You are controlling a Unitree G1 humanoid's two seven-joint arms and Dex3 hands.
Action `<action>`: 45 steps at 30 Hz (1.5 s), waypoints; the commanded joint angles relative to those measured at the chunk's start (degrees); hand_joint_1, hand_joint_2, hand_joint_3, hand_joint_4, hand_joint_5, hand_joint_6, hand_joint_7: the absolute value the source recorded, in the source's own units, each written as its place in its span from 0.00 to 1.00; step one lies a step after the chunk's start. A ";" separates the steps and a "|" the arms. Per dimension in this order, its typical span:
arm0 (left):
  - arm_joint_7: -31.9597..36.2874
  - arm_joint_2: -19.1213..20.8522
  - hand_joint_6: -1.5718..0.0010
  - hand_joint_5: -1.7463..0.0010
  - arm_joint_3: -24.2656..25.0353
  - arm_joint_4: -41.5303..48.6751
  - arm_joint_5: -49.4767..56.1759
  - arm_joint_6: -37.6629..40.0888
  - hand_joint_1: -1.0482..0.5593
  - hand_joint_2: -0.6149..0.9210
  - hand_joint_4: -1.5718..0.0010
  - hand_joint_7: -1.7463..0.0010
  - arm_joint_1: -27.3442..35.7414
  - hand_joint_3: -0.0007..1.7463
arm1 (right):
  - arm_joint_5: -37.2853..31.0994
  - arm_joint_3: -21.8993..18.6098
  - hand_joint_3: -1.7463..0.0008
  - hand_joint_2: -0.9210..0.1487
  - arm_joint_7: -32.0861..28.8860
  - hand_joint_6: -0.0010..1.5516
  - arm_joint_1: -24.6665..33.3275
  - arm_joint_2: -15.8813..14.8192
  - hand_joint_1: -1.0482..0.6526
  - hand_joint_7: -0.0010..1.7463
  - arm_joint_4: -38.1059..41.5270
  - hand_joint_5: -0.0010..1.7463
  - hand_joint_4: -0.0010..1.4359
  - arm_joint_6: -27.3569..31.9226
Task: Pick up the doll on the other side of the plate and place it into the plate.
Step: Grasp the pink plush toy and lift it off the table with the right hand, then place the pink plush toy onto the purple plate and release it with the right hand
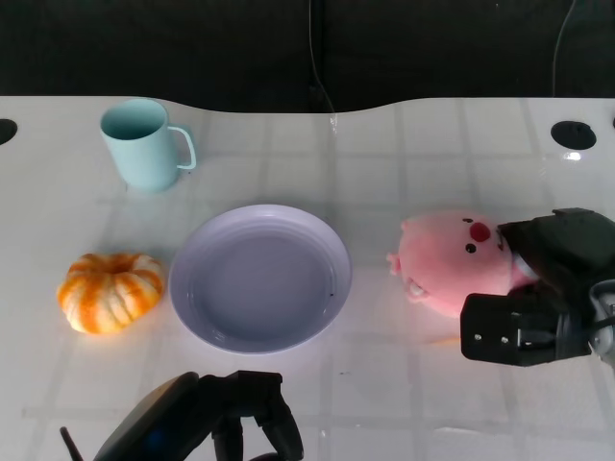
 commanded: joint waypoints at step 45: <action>-0.06 0.51 0.58 0.00 -0.36 1.09 -0.39 2.63 0.52 0.85 0.58 0.24 -3.09 0.41 | 9.63 -9.96 0.44 0.41 7.13 0.46 -4.02 6.97 0.46 0.93 -28.11 1.00 0.64 0.00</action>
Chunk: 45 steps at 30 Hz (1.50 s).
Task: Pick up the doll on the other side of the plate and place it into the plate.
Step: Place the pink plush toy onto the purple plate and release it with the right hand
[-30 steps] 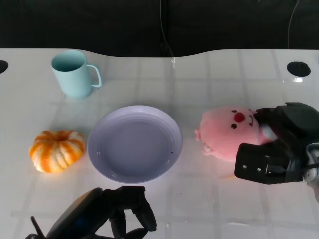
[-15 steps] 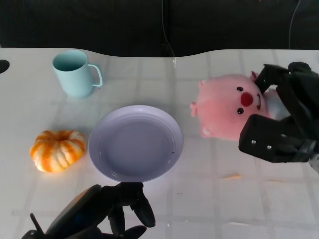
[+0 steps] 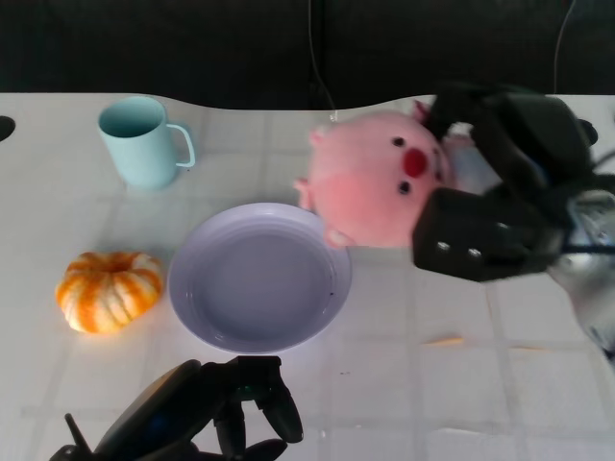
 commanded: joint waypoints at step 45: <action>2.03 -1.61 0.55 0.02 -2.78 -1.99 4.82 0.97 0.52 0.82 0.56 0.28 1.10 0.48 | 0.40 12.81 0.90 0.00 29.56 0.24 -11.72 9.04 0.22 0.01 7.63 0.07 0.32 -0.57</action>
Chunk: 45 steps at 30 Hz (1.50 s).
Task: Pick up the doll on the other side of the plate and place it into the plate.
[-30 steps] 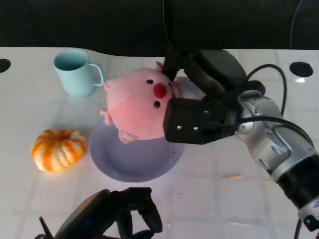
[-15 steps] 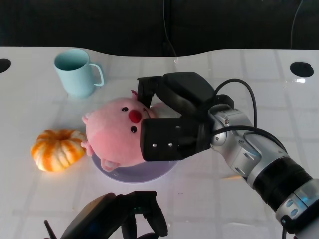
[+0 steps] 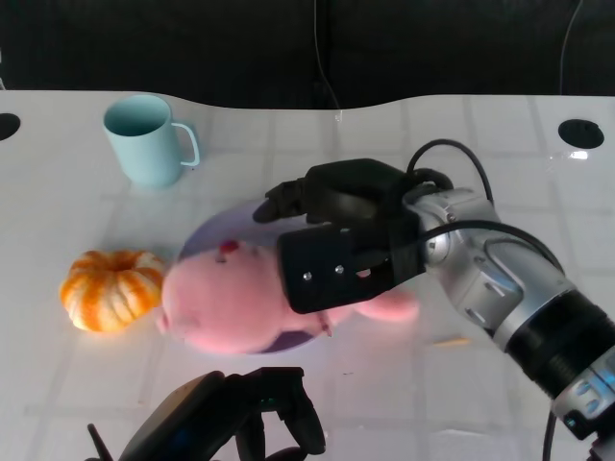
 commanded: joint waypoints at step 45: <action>-0.14 1.11 0.54 0.00 1.54 0.52 -1.76 0.31 0.51 0.81 0.53 0.28 -2.45 0.49 | 13.86 -27.13 0.35 0.50 -5.22 0.61 47.57 -21.33 0.59 0.60 -46.92 0.89 0.66 -9.76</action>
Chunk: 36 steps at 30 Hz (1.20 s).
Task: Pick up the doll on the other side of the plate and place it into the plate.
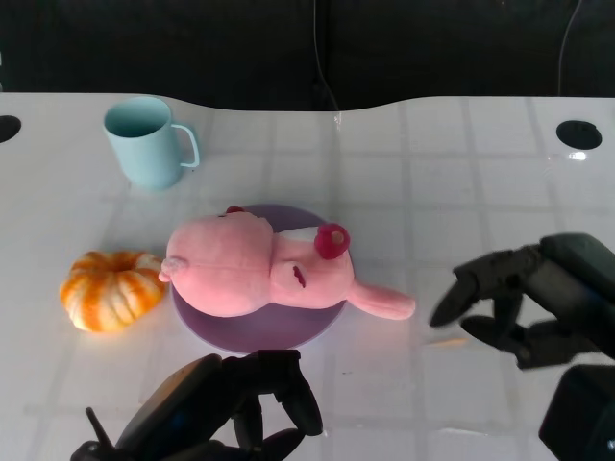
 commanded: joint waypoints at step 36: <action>-0.50 3.40 0.56 0.01 2.62 2.13 -2.41 -2.68 0.52 0.85 0.56 0.26 -0.28 0.43 | -6.98 3.34 0.62 0.28 1.97 0.62 5.42 -2.82 0.56 0.52 -0.84 0.84 0.64 6.51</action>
